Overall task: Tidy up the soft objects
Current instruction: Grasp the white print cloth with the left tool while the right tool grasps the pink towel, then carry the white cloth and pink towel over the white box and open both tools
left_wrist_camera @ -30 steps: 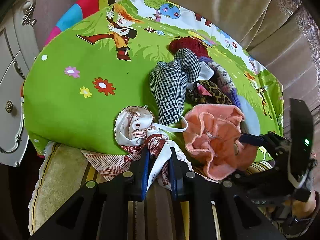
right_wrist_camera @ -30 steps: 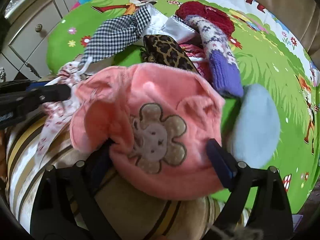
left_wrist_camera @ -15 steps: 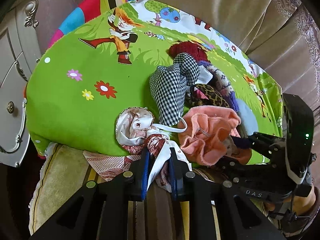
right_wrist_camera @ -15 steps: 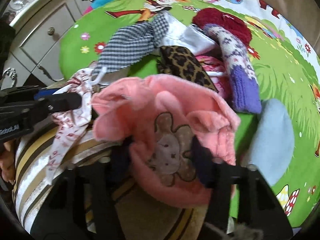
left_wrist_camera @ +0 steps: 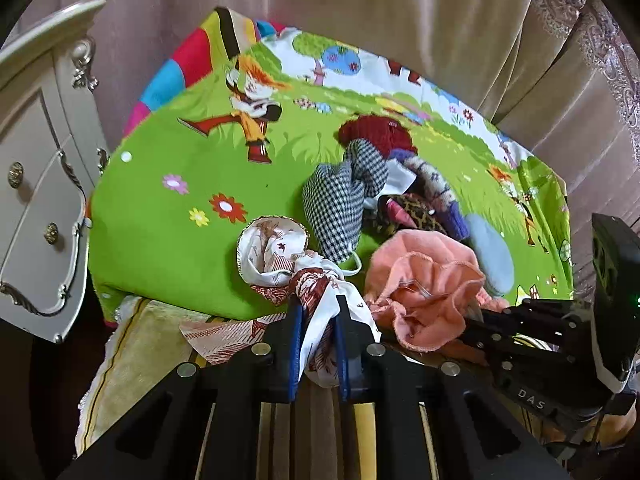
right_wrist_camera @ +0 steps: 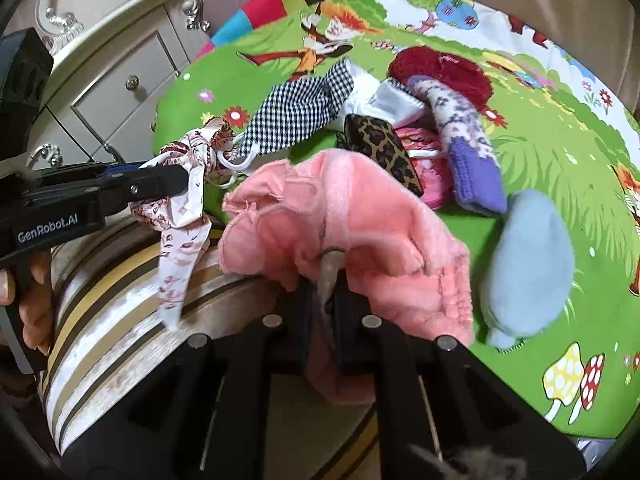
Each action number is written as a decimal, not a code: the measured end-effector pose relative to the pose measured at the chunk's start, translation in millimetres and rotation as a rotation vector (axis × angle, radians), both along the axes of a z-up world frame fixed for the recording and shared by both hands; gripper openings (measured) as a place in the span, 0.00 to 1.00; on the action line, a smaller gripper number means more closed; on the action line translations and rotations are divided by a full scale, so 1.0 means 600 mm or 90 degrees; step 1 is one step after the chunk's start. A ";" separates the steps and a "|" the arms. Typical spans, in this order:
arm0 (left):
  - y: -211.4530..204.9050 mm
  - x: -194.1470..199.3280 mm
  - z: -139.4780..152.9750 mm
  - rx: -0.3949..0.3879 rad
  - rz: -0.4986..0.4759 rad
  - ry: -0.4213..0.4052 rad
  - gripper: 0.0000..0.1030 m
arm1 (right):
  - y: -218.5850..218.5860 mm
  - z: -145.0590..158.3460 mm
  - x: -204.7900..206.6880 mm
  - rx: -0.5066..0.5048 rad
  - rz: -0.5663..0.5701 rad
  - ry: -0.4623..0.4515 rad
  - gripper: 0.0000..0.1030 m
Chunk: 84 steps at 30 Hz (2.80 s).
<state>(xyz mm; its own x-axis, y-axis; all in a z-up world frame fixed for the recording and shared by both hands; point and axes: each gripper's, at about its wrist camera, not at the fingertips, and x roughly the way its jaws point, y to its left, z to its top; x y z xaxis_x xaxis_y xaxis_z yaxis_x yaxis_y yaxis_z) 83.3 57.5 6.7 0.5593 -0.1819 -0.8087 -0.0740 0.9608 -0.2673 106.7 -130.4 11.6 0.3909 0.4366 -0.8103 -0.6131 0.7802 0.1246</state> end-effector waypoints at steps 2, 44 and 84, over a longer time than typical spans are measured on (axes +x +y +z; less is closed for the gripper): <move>-0.001 -0.009 0.009 0.003 0.004 -0.013 0.15 | -0.013 0.011 -0.011 0.012 -0.006 -0.009 0.11; -0.448 -0.079 0.131 0.015 -0.342 -0.121 0.14 | -0.512 0.074 -0.225 0.116 -0.434 -0.134 0.11; -0.632 -0.113 0.134 0.017 -0.464 -0.154 0.70 | -0.706 0.041 -0.304 0.060 -0.667 -0.138 0.53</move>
<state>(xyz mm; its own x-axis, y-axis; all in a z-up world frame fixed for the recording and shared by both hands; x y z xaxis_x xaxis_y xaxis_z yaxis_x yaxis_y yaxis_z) 15.8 -321.5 86.8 0.4673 -0.5550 -0.6881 0.6385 0.7502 -0.1715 -75.6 -553.9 36.3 0.7389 -0.1424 -0.6586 0.3392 0.9231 0.1810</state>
